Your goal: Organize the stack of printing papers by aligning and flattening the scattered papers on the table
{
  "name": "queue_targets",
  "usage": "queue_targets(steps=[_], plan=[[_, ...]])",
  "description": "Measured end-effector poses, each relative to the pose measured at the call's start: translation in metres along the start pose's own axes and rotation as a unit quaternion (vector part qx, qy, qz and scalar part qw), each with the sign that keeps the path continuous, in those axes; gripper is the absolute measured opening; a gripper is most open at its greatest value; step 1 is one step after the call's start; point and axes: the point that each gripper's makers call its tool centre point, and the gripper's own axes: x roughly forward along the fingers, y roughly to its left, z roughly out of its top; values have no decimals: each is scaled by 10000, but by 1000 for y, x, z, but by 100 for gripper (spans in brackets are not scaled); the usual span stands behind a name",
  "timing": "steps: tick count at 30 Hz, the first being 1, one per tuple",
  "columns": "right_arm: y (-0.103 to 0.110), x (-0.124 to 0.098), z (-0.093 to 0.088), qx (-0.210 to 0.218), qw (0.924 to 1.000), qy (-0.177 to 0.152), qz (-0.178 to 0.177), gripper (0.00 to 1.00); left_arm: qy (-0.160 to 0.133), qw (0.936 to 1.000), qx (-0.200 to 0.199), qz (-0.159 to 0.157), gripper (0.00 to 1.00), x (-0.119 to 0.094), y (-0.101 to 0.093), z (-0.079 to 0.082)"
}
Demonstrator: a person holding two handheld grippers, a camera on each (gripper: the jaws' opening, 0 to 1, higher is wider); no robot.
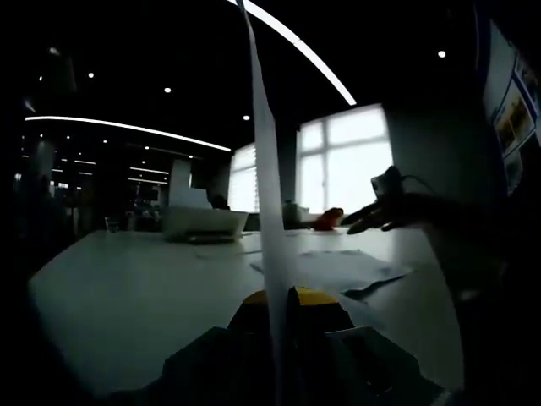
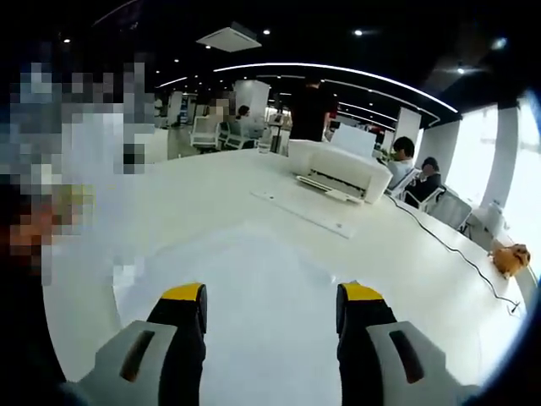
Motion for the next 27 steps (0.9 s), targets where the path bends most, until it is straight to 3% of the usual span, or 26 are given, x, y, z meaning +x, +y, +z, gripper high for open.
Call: queue_targets(steps=[11,27], plan=[[-13,4,3,82,9999,-58,-115,57,11,10000,1,0,6,0,0,-1],[-18,26,-9,349,9993,49,-148,56,-18,10000,-16,-14,6,0,1,0]])
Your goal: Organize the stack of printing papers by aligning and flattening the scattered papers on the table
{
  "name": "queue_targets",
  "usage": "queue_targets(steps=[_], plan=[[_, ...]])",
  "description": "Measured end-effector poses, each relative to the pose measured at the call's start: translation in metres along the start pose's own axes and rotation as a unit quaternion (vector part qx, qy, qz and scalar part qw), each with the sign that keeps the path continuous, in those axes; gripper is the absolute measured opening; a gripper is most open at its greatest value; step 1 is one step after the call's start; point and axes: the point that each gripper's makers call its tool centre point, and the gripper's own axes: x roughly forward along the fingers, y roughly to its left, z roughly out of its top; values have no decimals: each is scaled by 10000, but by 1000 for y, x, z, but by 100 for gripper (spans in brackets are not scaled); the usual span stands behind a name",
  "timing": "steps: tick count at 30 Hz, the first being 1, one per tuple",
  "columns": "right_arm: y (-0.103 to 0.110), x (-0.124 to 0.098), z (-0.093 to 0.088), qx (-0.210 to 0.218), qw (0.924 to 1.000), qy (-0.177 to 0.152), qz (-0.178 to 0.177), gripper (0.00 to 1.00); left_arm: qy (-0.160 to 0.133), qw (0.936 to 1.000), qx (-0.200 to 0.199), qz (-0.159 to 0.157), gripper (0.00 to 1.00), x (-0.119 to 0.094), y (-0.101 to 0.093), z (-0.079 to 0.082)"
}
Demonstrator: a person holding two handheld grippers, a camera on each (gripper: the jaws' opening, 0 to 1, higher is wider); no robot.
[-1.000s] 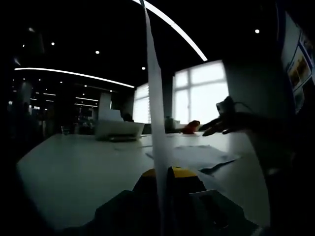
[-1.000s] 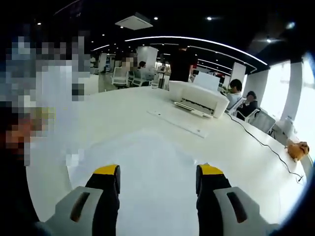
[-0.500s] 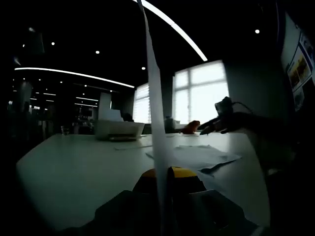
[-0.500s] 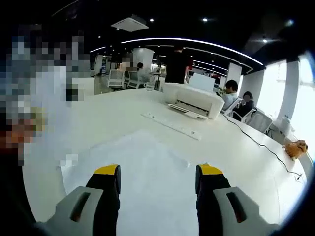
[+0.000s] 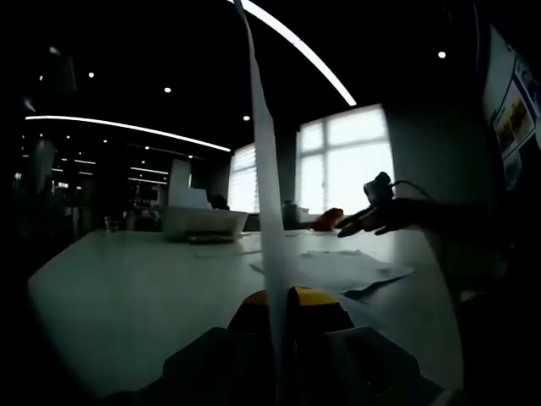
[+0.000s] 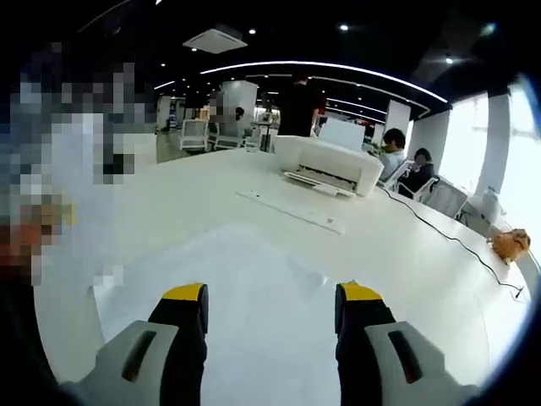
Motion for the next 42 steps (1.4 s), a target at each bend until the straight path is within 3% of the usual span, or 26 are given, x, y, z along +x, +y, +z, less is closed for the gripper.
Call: queue_targets(steps=[12,27,35,42], plan=[[-7,21,-9,300,9995,-37,-96,55,-40,10000,-33,-29,6,0,0,2],[-23,51,-11,59,9997,-96,-211,53,-39,10000,-43,-65,6,-1,1,2],[-37,77,-12,42,9997,-72,-241,58,-48,9999,-60,-84,6,-2,2,2],[-39,84,-18,116,9997,-56,-219,58,-53,9999,-66,-89,6,-2,3,2]])
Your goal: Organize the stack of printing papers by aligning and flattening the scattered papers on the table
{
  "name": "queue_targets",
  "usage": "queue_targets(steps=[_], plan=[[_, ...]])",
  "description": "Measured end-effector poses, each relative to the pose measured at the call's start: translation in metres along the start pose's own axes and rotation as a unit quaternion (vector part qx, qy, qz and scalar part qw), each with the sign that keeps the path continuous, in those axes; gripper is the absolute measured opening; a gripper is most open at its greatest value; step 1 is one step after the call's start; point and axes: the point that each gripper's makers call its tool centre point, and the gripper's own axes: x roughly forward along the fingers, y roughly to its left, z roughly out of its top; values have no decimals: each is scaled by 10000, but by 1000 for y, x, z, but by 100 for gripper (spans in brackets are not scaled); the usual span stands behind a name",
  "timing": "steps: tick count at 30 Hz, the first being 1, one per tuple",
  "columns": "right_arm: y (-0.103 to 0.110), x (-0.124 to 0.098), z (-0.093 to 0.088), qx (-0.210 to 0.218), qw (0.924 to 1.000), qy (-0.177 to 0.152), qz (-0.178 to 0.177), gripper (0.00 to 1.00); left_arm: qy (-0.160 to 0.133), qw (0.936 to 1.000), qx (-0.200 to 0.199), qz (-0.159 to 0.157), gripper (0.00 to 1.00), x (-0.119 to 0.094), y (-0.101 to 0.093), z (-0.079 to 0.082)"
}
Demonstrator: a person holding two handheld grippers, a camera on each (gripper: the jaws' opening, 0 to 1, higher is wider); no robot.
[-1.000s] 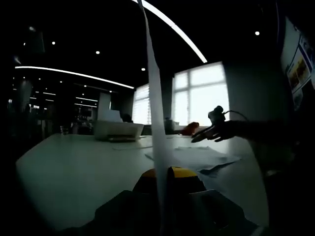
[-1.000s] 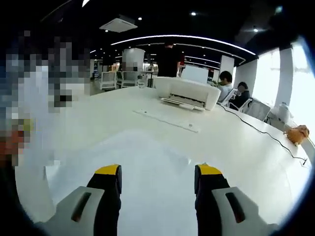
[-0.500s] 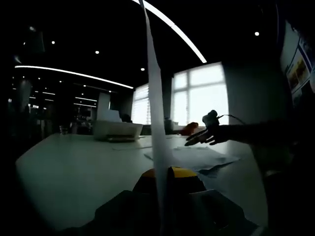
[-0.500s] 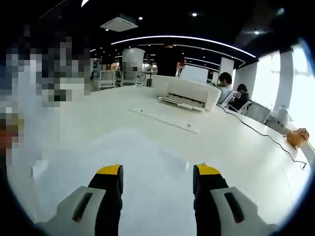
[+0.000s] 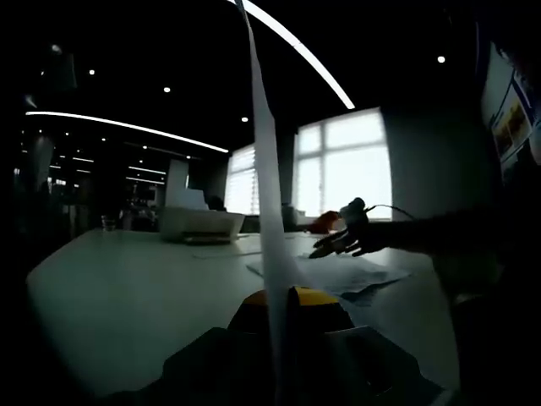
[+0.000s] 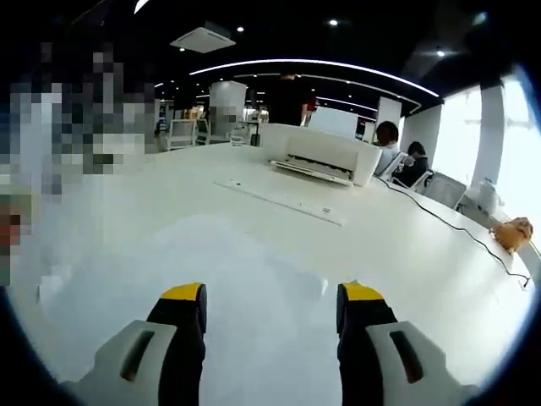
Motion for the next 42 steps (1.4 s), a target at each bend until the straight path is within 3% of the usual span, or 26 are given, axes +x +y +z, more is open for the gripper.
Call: queue_targets(steps=[11,12,13,14,15,16,19,21,22,31,37,42], plan=[[-3,14,-6,201,9998,31,9,57,-26,10000,-22,-9,6,-1,1,1],[6,3,-20,456,9987,183,-151,57,-31,10000,-28,-12,6,-1,1,1],[6,3,-21,459,9986,216,-156,57,-33,10000,-29,-14,6,-1,1,1],[-23,29,-11,59,10000,-18,-67,57,-35,10000,-32,-15,6,-1,1,1],[-29,35,-10,64,9999,-29,-75,57,-37,10000,-36,-16,6,-1,1,1],[-7,22,-17,121,9999,32,20,57,-37,10000,-36,-18,6,-1,1,1],[-19,30,-18,399,9992,63,22,57,-37,10000,-38,-32,6,-1,0,1],[-18,32,-15,330,9995,-5,26,57,-40,10000,-42,-40,6,-1,0,1],[-4,20,-15,242,9996,-108,-60,57,-49,10000,-47,-42,6,-1,0,1],[-13,30,-17,575,9980,-263,-98,56,-61,9999,-59,-54,6,0,-2,1],[1,22,-24,638,9970,-409,-136,56,-58,10000,-59,-45,6,1,-3,0],[16,18,-22,626,9968,-490,-19,49,-53,10000,-59,-59,6,2,-4,0]])
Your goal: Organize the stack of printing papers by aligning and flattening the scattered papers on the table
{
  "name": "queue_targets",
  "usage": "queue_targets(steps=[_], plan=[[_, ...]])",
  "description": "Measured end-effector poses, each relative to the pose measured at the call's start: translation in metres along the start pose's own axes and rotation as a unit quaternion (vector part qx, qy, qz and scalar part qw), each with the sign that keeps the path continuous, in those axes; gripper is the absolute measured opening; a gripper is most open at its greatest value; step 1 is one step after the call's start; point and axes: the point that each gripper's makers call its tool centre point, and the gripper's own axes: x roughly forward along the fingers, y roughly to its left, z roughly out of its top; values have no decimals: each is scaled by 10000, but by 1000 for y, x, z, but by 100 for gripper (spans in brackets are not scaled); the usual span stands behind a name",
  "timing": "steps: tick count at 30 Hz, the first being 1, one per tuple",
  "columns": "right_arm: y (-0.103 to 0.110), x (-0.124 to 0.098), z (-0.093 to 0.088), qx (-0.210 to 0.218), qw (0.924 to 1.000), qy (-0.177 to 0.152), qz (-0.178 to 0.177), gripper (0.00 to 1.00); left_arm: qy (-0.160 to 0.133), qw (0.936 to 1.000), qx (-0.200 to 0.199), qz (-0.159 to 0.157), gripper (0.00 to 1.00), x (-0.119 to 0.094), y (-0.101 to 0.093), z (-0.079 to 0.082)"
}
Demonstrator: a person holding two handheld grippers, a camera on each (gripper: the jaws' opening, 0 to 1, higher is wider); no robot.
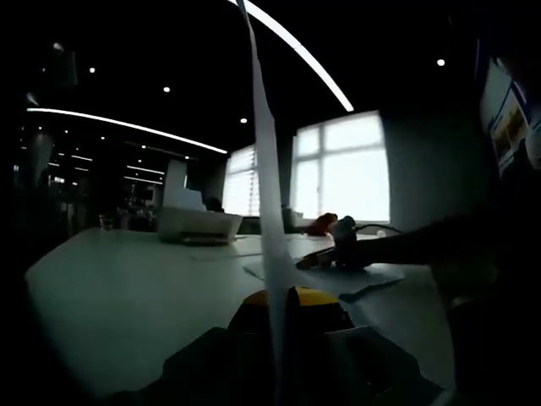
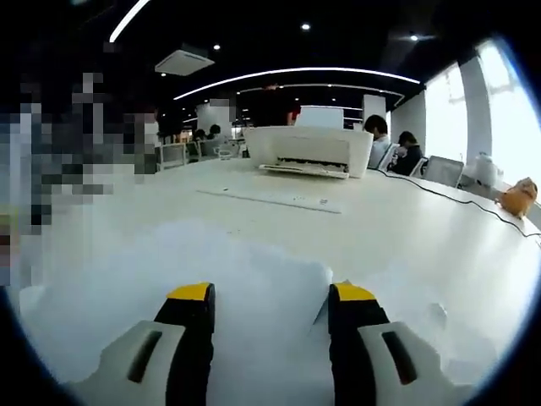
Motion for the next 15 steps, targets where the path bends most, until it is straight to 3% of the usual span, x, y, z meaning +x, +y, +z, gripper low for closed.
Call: queue_targets(steps=[6,11,15], plan=[[14,-10,-2,5,10000,-12,34,47,26,10000,9,-19,6,1,-2,-1],[31,-15,-2,-63,9997,-36,217,36,30,10000,8,-14,6,1,-2,-1],[33,-12,-1,-86,9995,-34,314,30,43,10000,13,-11,6,1,-2,-1]])
